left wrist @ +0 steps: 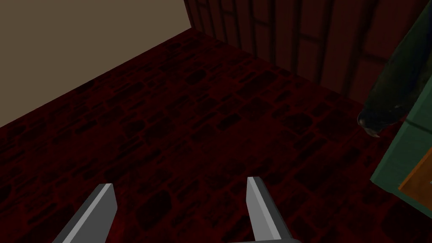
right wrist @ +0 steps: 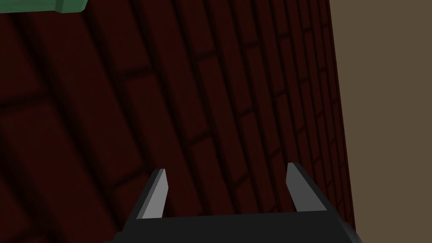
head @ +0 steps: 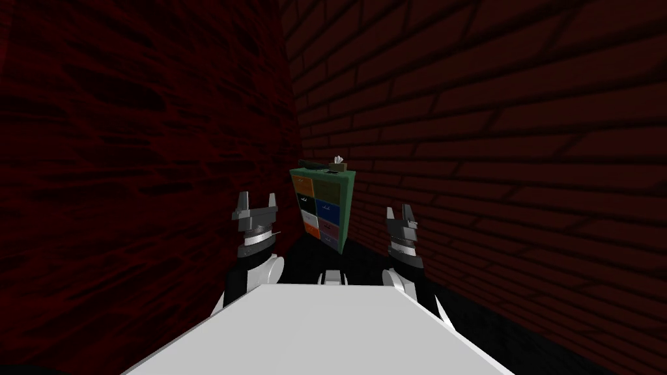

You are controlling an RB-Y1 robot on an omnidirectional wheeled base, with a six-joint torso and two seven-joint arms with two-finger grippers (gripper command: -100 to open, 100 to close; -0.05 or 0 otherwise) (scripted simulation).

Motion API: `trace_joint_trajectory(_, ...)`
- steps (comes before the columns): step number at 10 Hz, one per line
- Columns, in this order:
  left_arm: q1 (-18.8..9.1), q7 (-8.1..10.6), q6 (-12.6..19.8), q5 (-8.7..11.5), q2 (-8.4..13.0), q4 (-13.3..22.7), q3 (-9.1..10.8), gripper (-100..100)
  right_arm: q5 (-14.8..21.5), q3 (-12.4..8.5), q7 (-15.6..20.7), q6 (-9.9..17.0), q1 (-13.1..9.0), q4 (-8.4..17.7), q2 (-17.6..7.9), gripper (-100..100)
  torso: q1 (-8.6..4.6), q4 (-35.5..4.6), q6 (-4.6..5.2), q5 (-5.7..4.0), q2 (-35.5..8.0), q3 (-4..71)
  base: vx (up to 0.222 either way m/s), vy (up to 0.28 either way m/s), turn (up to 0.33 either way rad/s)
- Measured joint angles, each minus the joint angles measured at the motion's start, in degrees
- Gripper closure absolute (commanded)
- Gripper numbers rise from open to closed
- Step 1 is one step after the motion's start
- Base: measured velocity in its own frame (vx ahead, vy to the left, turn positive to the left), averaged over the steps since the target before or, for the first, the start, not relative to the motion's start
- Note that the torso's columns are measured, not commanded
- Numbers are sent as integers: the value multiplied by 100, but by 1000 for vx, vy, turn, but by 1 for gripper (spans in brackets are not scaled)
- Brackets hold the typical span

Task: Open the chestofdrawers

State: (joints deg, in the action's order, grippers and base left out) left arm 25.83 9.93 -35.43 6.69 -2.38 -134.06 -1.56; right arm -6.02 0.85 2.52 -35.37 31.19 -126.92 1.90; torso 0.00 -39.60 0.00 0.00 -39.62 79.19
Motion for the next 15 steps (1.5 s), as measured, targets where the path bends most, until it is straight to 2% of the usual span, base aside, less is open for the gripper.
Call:
trace_joint_trajectory(2,-21,10,84,-10,284,-7,-6,-100,0,0,0,1,1,3,0,0,0,-244,0,0,-244,508,10,-7,-29)
trace_joint_trajectory(5,-101,40,332,-42,710,5,-23,-100,0,0,0,1,1,3,0,0,-1,-267,0,0,-265,539,19,-10,-40)
trace_joint_trajectory(7,-208,64,569,-72,898,42,-33,-100,0,0,0,1,1,3,0,0,-1,-268,0,0,-264,539,27,-14,-46)
trace_joint_trajectory(10,-357,118,1032,-116,1052,34,-46,-100,0,0,0,1,1,3,0,0,0,-268,0,0,-266,538,31,-14,-51)
trace_joint_trajectory(15,-588,198,1784,-204,1094,45,-90,-100,0,0,0,1,1,3,0,0,1,-269,0,0,-269,537,30,-15,-54)
